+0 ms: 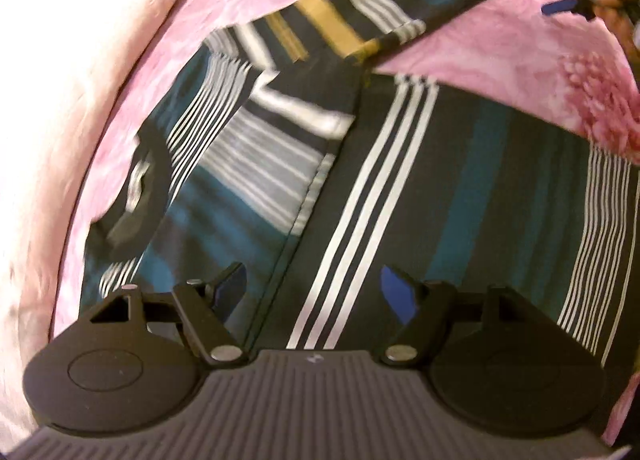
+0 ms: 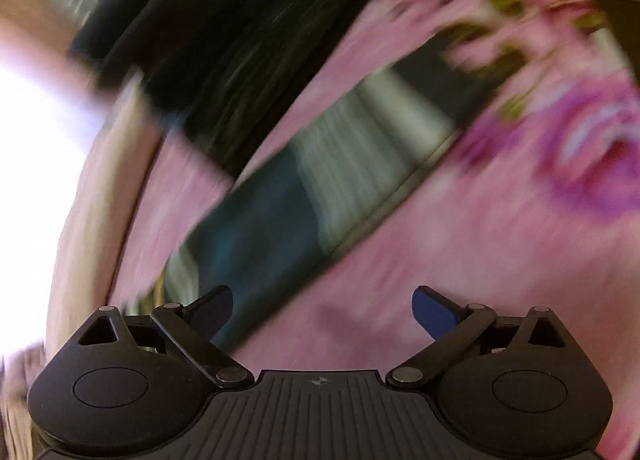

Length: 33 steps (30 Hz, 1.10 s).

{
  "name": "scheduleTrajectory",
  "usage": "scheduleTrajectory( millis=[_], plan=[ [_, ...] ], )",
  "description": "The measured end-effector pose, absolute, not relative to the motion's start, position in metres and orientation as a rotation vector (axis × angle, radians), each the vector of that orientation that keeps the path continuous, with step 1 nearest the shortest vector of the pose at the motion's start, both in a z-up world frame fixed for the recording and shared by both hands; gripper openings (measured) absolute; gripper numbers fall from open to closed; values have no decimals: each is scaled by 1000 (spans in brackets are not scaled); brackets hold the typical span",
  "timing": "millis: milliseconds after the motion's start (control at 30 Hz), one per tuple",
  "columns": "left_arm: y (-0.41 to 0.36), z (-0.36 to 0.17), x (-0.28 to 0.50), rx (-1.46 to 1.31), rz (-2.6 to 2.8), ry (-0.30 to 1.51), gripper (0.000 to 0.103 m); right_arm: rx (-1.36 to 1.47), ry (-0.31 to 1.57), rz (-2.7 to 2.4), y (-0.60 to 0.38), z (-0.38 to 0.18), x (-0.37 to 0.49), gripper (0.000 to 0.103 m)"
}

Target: Fold clothes

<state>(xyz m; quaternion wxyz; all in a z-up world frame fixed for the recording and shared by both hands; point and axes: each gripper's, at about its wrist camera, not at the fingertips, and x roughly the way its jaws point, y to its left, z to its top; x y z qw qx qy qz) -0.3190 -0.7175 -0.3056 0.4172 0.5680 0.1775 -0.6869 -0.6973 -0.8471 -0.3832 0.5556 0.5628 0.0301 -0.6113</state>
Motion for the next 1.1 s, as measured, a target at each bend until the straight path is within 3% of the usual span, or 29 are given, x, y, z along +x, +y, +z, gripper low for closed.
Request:
scheduleTrajectory(
  millis=[67, 100, 167, 333, 400, 500, 700, 867, 967, 1100],
  plan=[
    [-720, -307, -335, 1442, -1749, 425, 72, 1328, -1, -1501, -855, -389, -727, 97],
    [-721, -309, -343, 1452, -1761, 417, 72, 1328, -38, -1529, -860, -392, -741, 85],
    [-720, -313, -355, 1470, -1773, 408, 72, 1352, -120, -1538, -866, -400, -766, 72],
    [-716, -323, -371, 1500, -1791, 408, 71, 1396, -242, -1500, -883, -412, -803, 69],
    [-713, -325, -375, 1512, -1800, 402, 72, 1409, -252, -1502, -888, -410, -808, 20],
    [-711, -321, -374, 1497, -1799, 399, 72, 1367, -184, -1531, -889, -392, -796, 18],
    [-707, -303, -340, 1416, -1717, 415, 72, 960, 190, -1390, -911, -303, -679, 16],
    [-688, -286, -280, 1302, -1610, 468, 72, 642, 196, -1045, -900, -221, -531, 16],
    [-665, -275, -238, 1241, -1528, 512, 72, 458, 182, -808, -871, -176, -434, 9],
    [-619, -269, -178, 1196, -1399, 589, 72, 362, 242, -459, -793, -179, -310, 9]
  ],
)
